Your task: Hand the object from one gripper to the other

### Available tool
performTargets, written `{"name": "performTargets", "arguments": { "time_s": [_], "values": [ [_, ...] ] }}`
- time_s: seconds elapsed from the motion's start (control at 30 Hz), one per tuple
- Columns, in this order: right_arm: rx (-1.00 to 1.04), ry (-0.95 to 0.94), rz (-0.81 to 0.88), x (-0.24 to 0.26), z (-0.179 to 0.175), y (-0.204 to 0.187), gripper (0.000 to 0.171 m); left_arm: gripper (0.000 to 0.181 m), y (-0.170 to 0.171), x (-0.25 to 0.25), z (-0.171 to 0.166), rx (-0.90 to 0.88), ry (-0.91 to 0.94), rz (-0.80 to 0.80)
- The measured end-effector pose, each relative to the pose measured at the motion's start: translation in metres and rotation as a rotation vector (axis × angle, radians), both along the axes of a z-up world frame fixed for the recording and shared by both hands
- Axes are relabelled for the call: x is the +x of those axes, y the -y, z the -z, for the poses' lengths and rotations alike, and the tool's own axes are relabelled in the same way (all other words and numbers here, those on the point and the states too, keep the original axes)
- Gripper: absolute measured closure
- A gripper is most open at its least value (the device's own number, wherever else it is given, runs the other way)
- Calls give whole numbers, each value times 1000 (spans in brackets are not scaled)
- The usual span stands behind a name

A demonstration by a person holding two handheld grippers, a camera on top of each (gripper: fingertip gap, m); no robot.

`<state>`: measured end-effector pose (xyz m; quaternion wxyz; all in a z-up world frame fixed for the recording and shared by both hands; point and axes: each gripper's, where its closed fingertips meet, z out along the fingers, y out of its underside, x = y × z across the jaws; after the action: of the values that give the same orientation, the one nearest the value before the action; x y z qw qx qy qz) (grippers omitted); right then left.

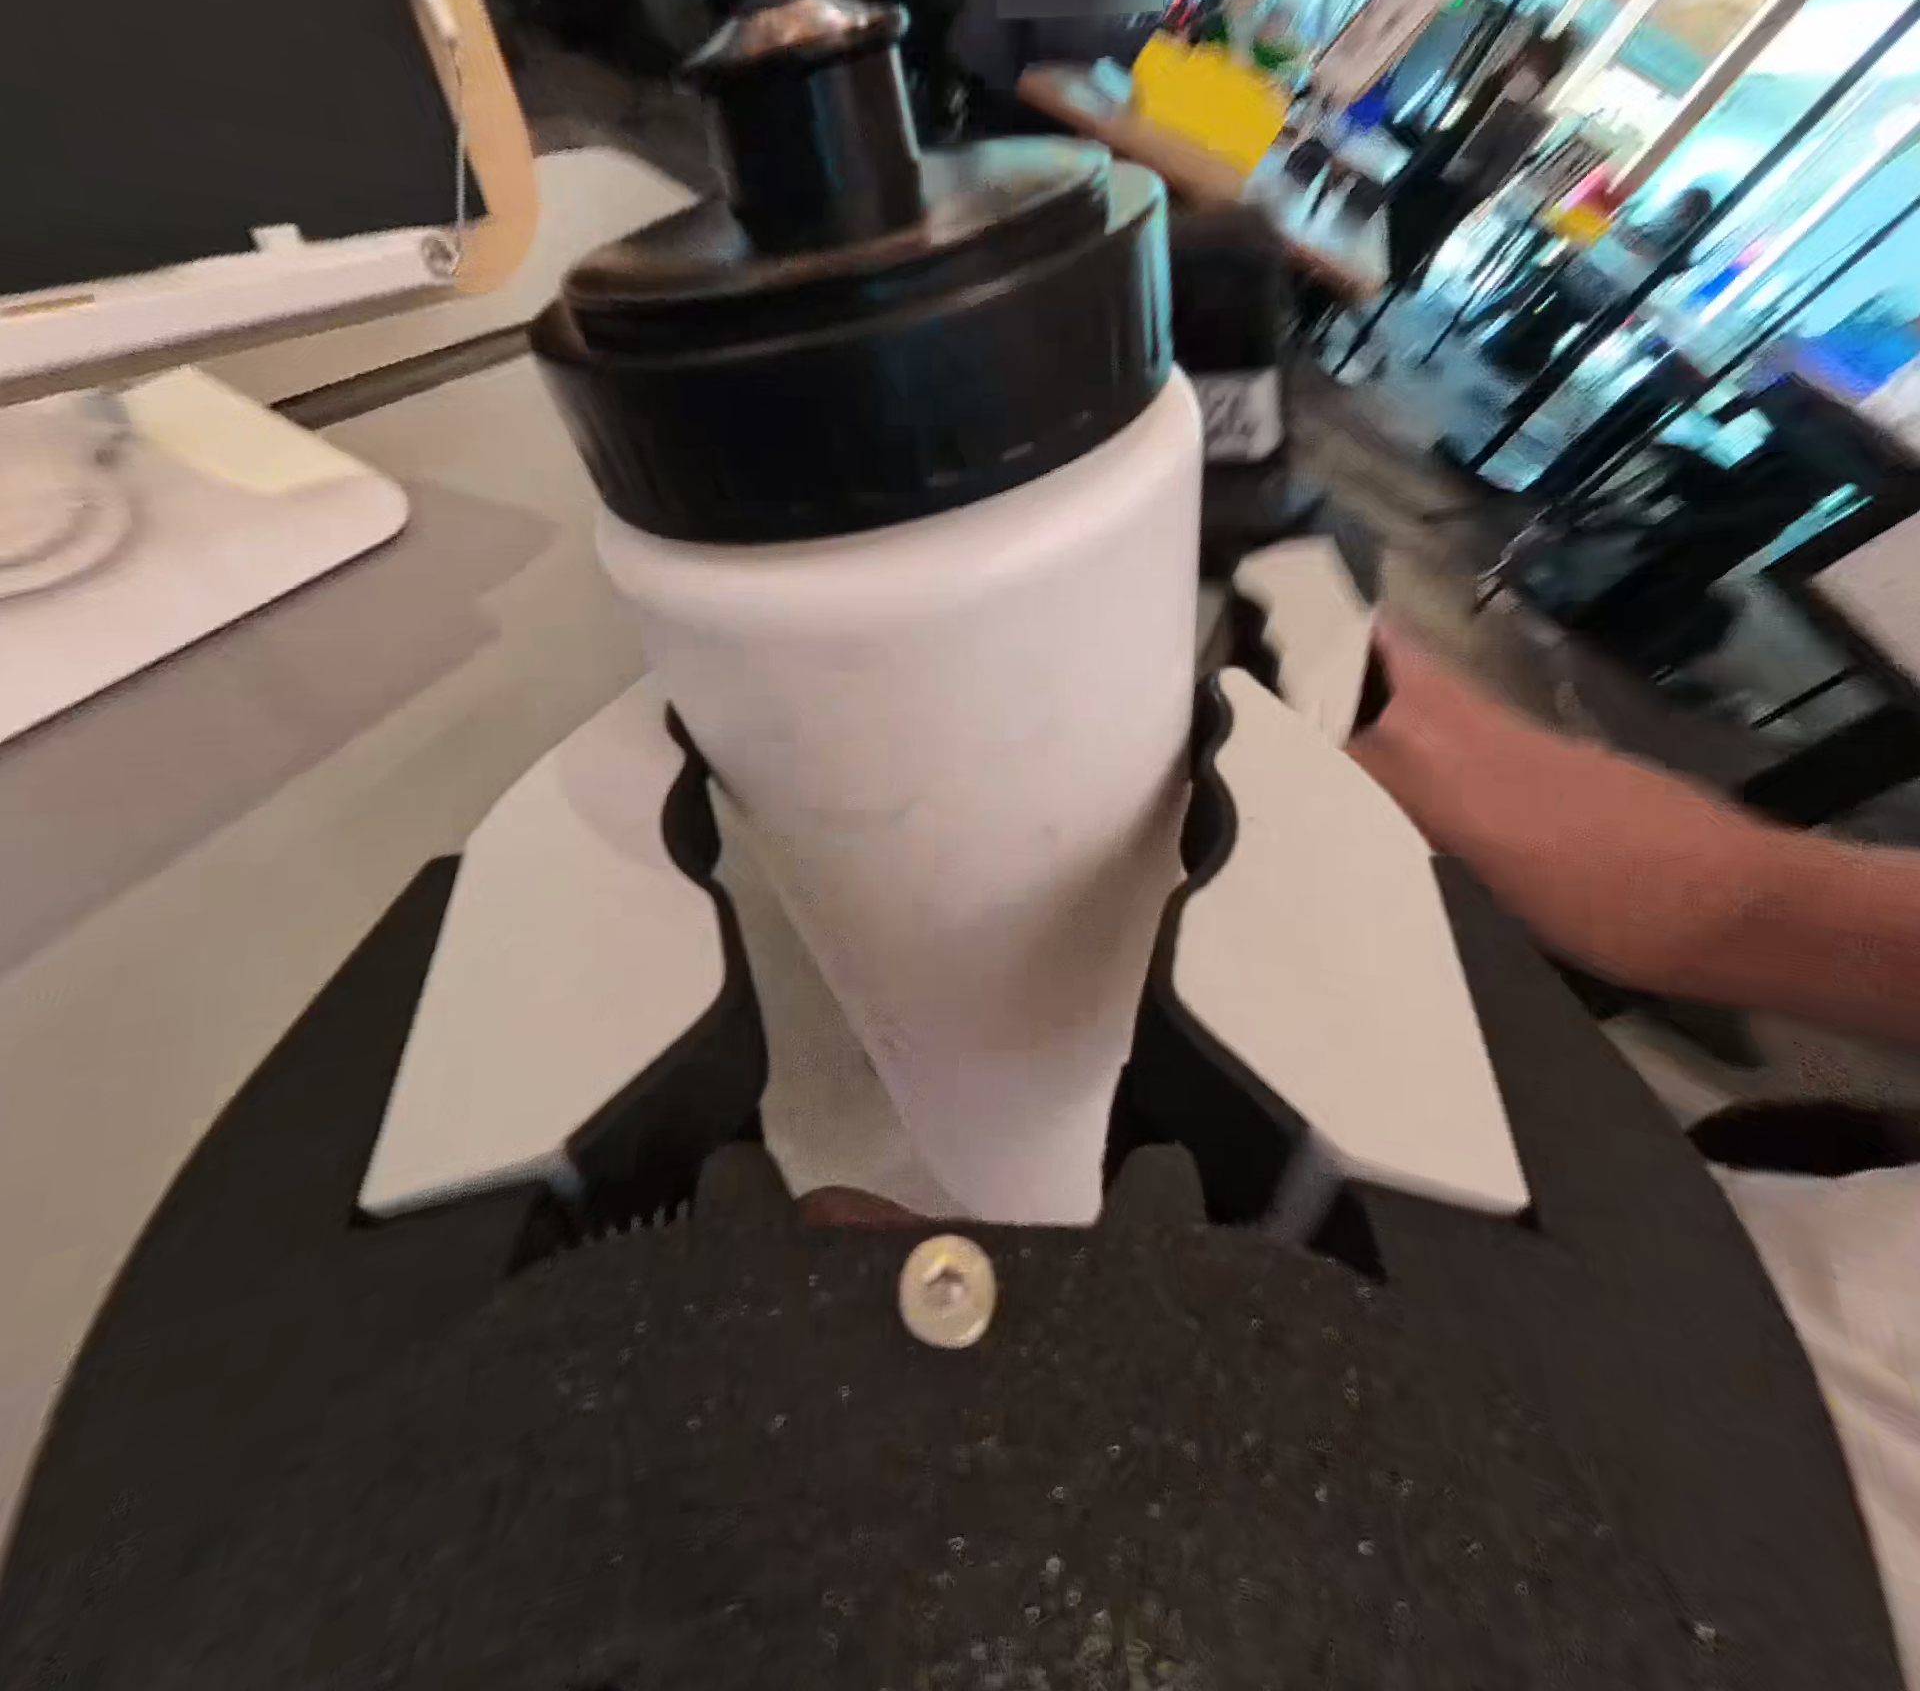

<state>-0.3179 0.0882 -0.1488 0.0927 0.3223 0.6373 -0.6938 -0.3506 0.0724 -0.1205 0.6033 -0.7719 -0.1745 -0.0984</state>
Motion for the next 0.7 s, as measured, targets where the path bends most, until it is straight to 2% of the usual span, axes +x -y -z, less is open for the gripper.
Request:
{"name": "performTargets", "arguments": {
  "time_s": [0.07, 0.17, 0.3, 0.47, 0.7],
  "values": [
    [9, -28, 118, -11, -22, -21, 81, 93, -5, 7, 8, -54, -42, 27],
    [70, -67, 166, -6, -49, -36, 80, 93, -18, 27, 15, -92, -78, 106],
    [276, -22, 111, 13, -41, -28, 71, 93, -38, 52, 18, -111, -111, 185],
    [254, 3, 65, 15, -35, -13, 86, 93, -59, 71, 21, -151, -122, 199],
    [236, -2, 29, 18, -41, -16, 88, 92, -65, 72, 16, -157, -113, 143]
  ]
}}
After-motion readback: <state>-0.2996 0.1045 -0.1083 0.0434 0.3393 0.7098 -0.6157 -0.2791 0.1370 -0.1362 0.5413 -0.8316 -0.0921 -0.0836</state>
